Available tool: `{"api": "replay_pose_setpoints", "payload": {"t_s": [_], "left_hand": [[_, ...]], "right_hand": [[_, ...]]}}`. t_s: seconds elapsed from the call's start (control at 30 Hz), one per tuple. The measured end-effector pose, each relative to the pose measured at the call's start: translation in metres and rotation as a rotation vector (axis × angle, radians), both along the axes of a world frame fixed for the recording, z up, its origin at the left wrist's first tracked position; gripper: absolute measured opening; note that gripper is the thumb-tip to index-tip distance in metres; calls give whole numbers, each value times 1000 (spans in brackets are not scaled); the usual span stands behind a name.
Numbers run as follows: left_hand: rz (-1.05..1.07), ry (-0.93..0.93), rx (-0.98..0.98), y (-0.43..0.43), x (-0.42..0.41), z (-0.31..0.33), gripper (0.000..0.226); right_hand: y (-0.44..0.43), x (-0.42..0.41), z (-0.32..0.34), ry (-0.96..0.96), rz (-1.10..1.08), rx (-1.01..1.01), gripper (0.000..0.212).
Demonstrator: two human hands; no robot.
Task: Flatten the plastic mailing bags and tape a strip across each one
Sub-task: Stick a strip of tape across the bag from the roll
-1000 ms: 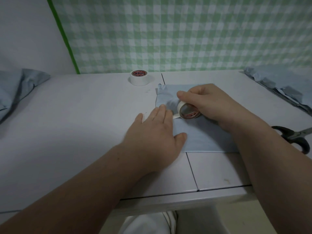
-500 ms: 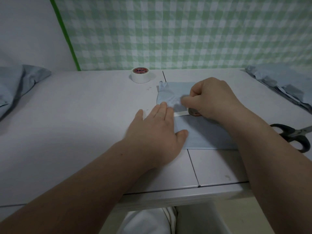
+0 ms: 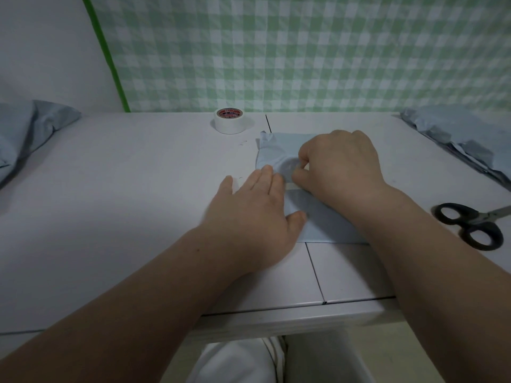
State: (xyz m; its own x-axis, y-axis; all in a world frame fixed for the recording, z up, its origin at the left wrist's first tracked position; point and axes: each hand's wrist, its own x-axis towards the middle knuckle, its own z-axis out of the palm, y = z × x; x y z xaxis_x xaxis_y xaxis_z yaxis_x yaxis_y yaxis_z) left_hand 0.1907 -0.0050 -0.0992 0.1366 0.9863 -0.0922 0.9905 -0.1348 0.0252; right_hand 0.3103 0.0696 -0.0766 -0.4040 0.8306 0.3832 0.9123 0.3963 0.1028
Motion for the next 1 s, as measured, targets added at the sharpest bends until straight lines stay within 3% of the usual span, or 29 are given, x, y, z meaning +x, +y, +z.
{"api": "replay_pose_setpoints", "payload": {"t_s": [0.1,0.17,0.33,0.4,0.47,0.57,0.63,0.73,0.9,1.0], "left_hand": [[-7,-4,10,0,-1,-1,69],[-9,-6,26,1,-1,-2,69],[-18,-16,-3,1,0,-1,63],[-19,-23,-10,0,0,0,60],[-17,-12,-15,0,1,1,60],[-12,17,-26,0,3,3,62],[-25,32,-32,1,5,6,64],[-74,38,-9,4,12,11,67],[-39,-98,89,5,22,12,53],[-58,-149,59,10,21,6,66]], "right_hand": [[1,-1,-2,-98,-11,17,29],[2,-1,-6,-128,28,132,35],[0,4,-14,-51,95,325,39],[1,10,-19,-31,87,303,30],[2,21,-19,75,122,143,33],[-1,38,-12,485,155,-247,45],[-4,47,-11,639,162,-302,43],[-8,55,-13,818,151,-372,24],[-9,59,-18,701,90,-322,26],[-9,58,-19,624,100,-271,16]]}}
